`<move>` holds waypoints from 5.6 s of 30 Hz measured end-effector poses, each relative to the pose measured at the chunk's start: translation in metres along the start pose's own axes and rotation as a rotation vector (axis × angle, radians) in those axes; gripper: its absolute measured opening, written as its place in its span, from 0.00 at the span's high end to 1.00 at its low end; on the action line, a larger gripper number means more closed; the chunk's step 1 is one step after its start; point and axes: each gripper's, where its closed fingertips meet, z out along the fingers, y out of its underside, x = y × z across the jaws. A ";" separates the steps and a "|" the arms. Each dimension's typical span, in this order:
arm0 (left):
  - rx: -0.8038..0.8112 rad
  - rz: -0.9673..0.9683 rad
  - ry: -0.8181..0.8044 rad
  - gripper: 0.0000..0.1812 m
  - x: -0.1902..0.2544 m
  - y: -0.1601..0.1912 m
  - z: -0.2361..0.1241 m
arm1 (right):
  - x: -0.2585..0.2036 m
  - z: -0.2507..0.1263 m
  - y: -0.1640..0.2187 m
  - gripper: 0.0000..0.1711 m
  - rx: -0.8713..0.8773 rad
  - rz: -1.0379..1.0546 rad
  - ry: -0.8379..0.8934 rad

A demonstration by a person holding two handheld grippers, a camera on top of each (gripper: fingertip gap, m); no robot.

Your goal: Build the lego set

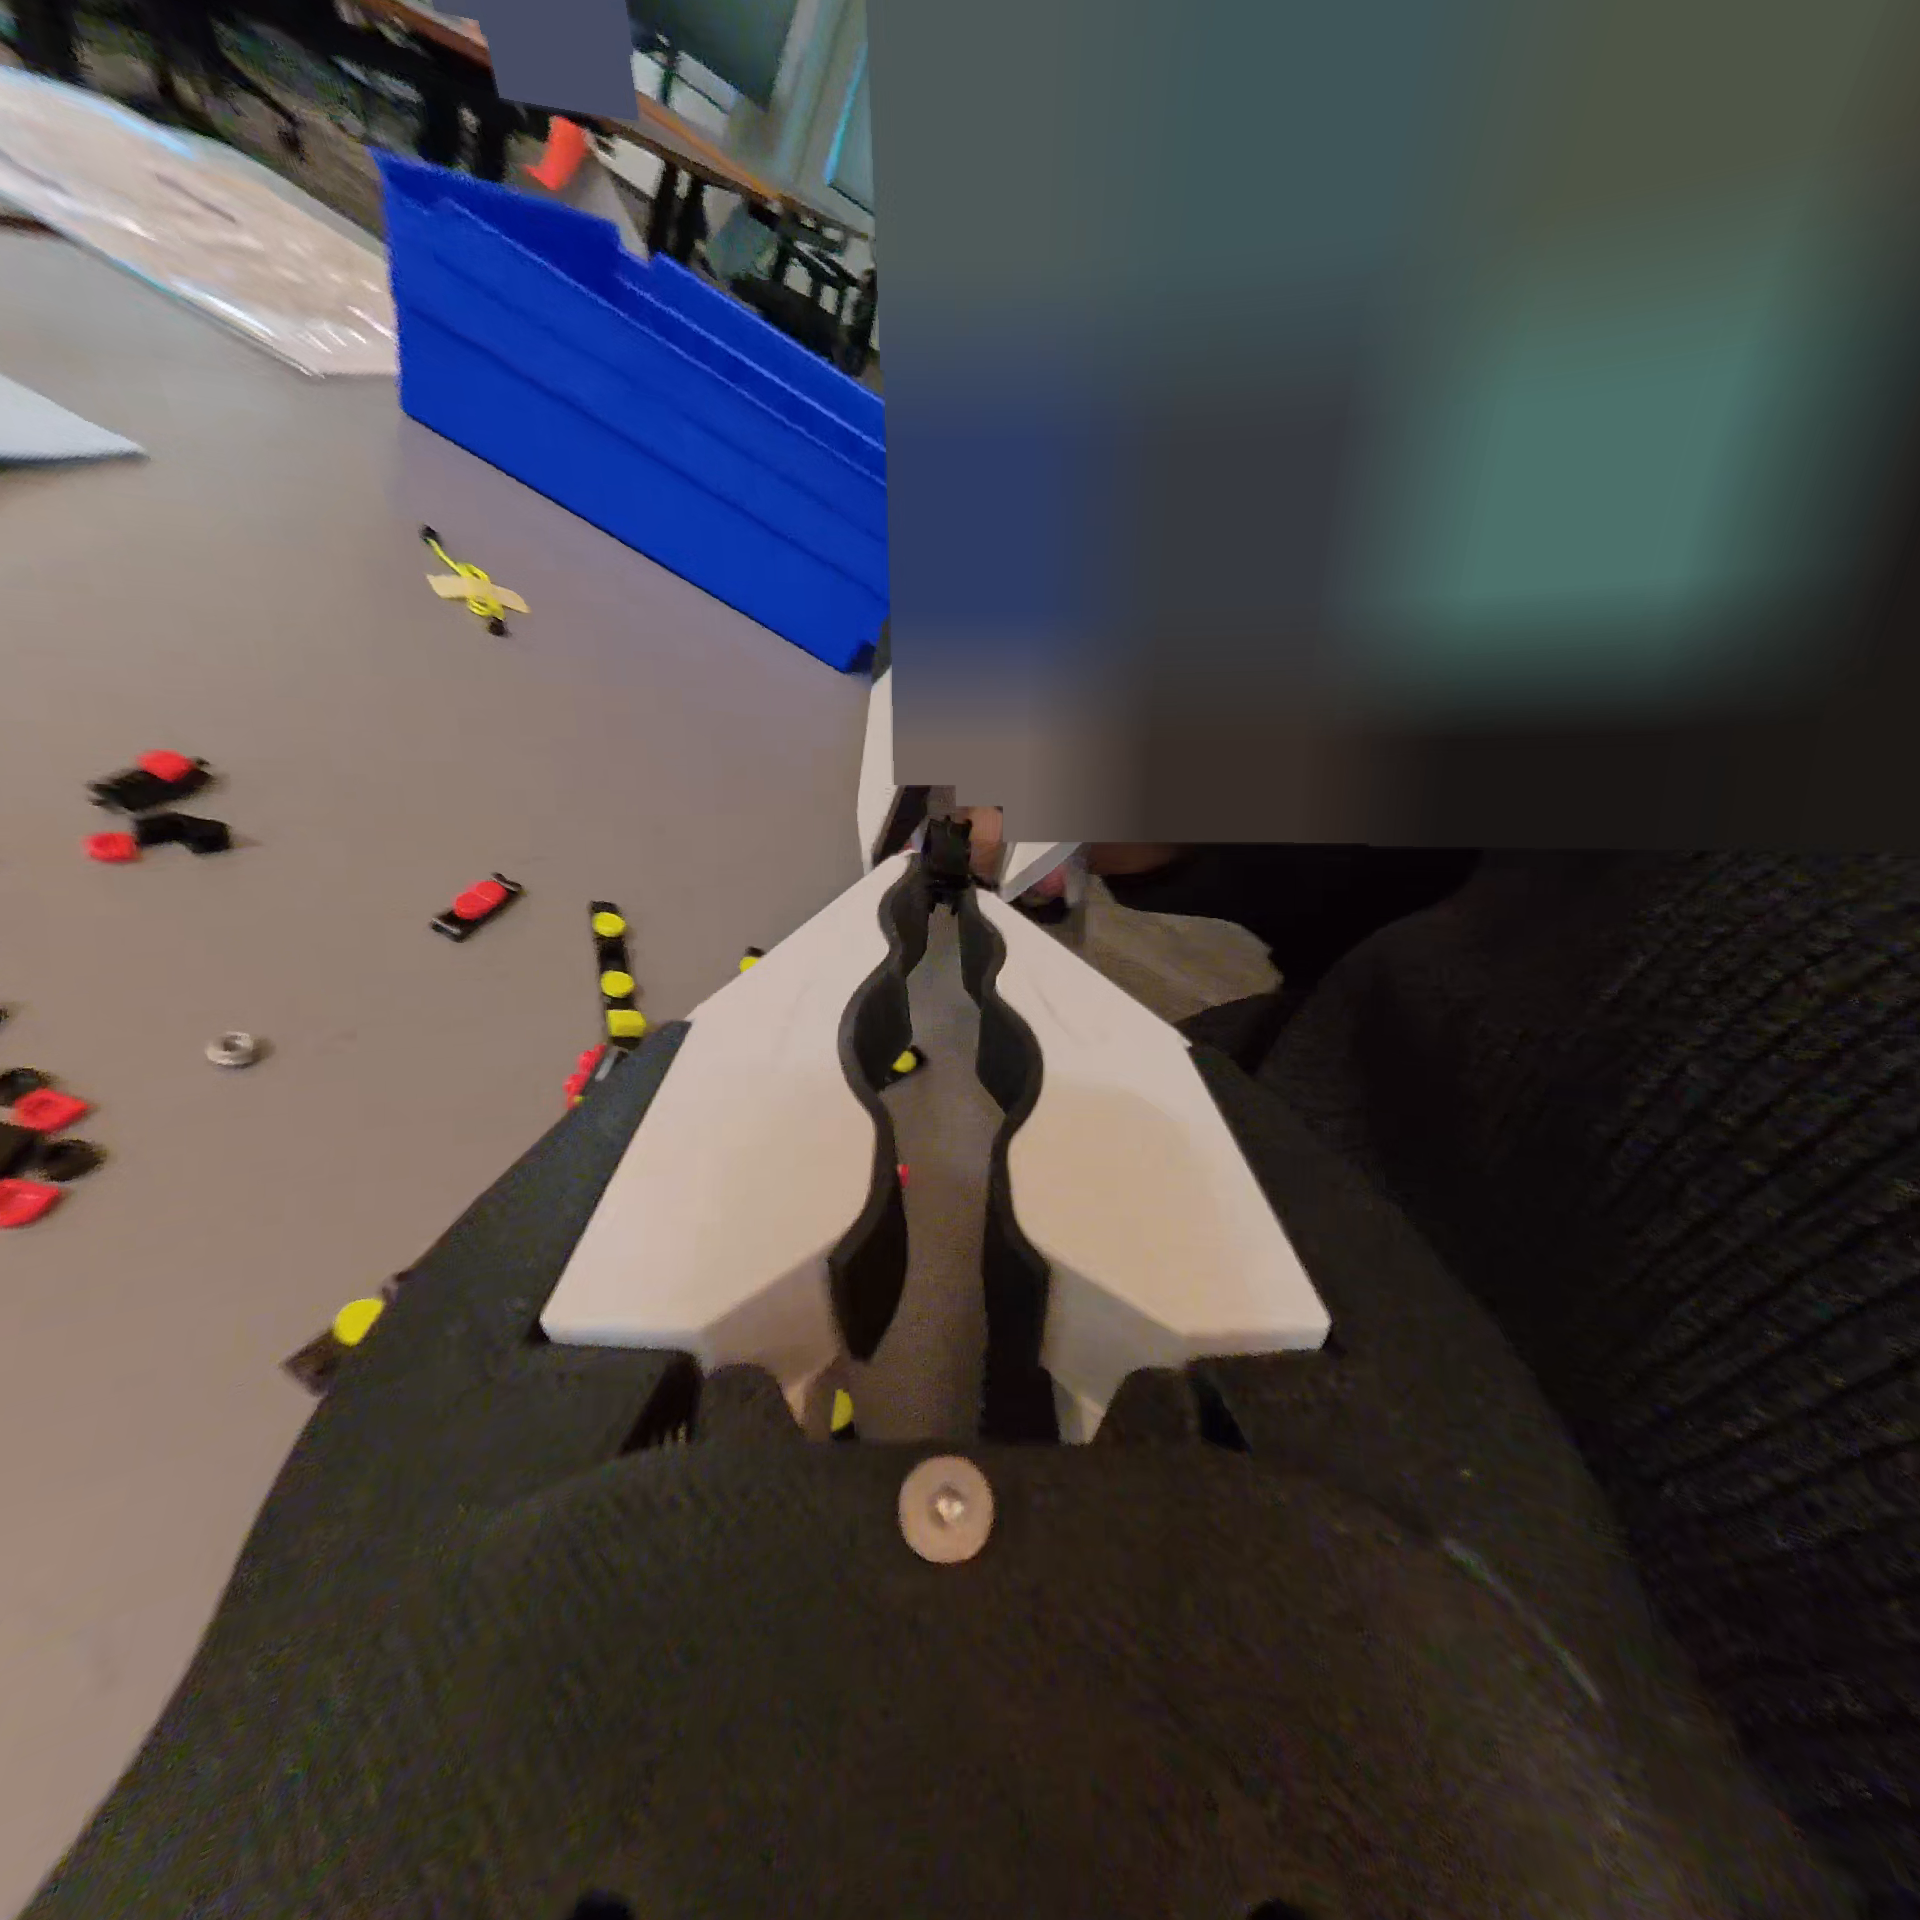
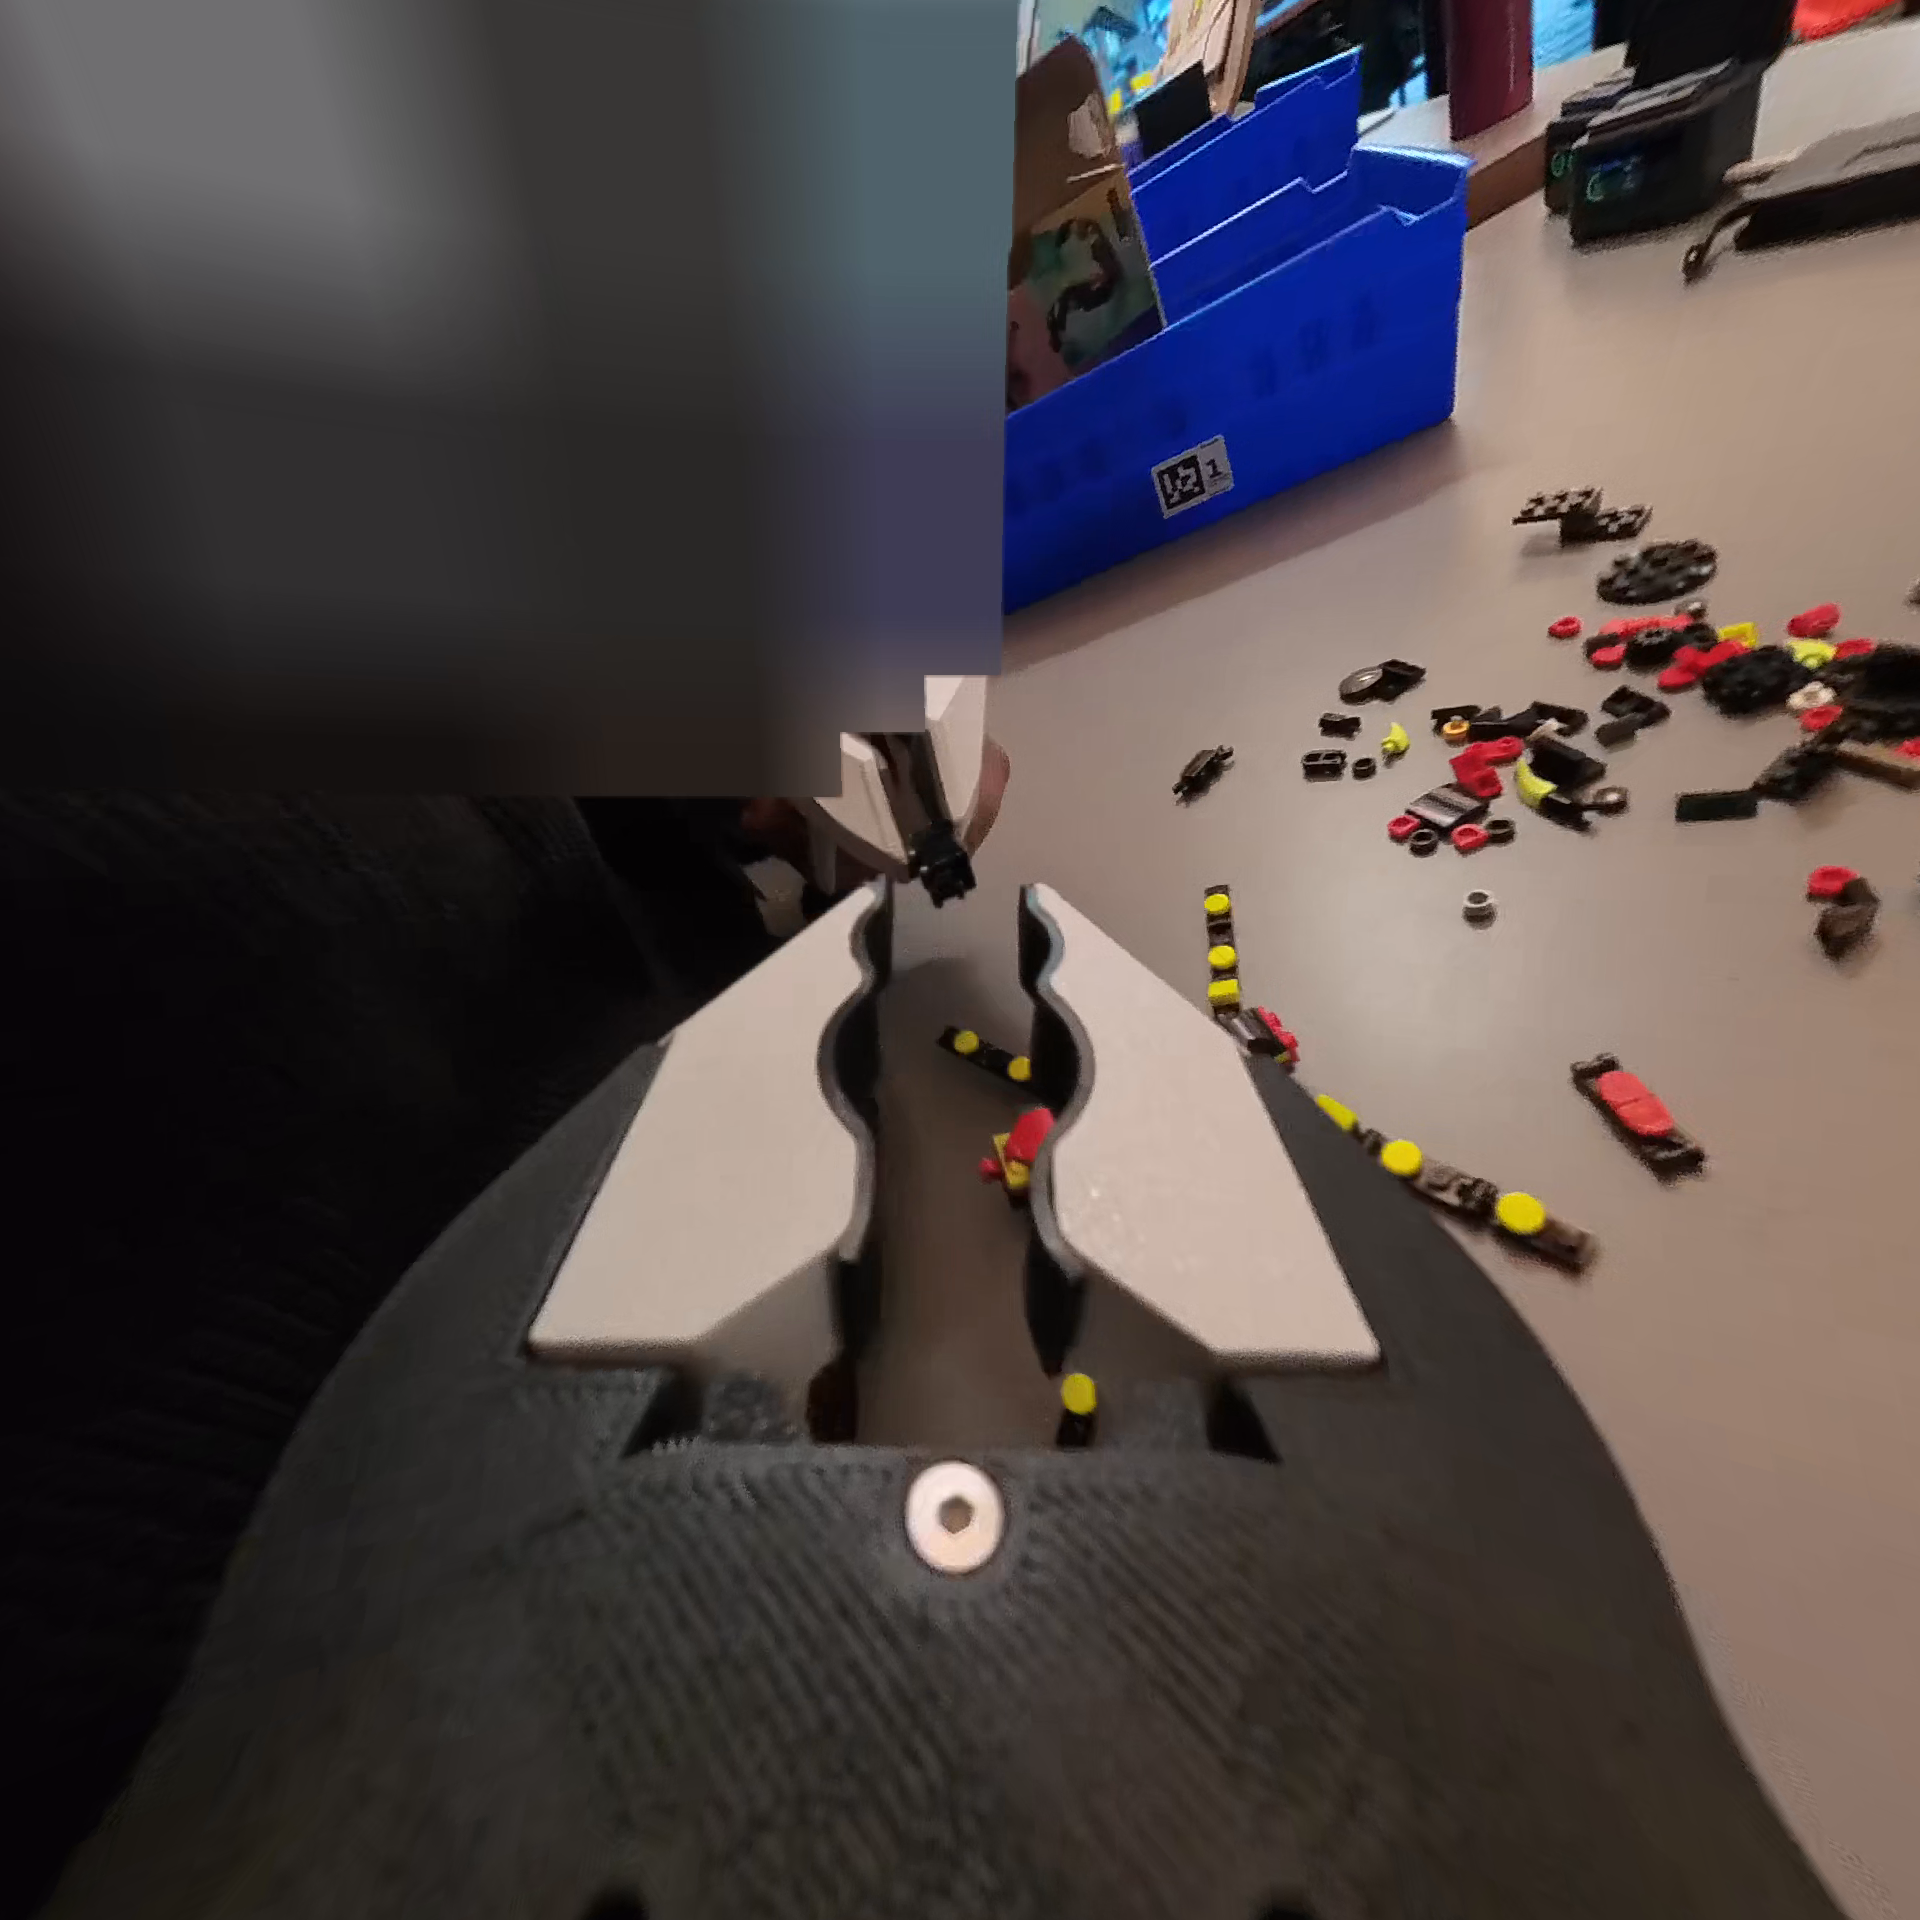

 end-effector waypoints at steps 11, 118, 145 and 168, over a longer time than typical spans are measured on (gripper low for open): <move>0.005 0.285 -0.109 0.98 0.003 -0.001 0.001 | -0.011 0.004 0.003 0.85 0.091 0.652 -0.349; -0.141 0.441 -0.378 0.99 -0.042 0.012 -0.010 | 0.036 -0.012 -0.017 1.00 0.118 -0.205 0.402; 0.051 0.507 -0.227 0.99 -0.011 -0.017 -0.020 | 0.010 -0.003 -0.030 0.82 0.102 -0.622 0.580; -0.151 0.825 -0.200 0.99 -0.010 0.020 -0.009 | -0.021 0.026 0.016 0.90 0.134 0.470 -0.094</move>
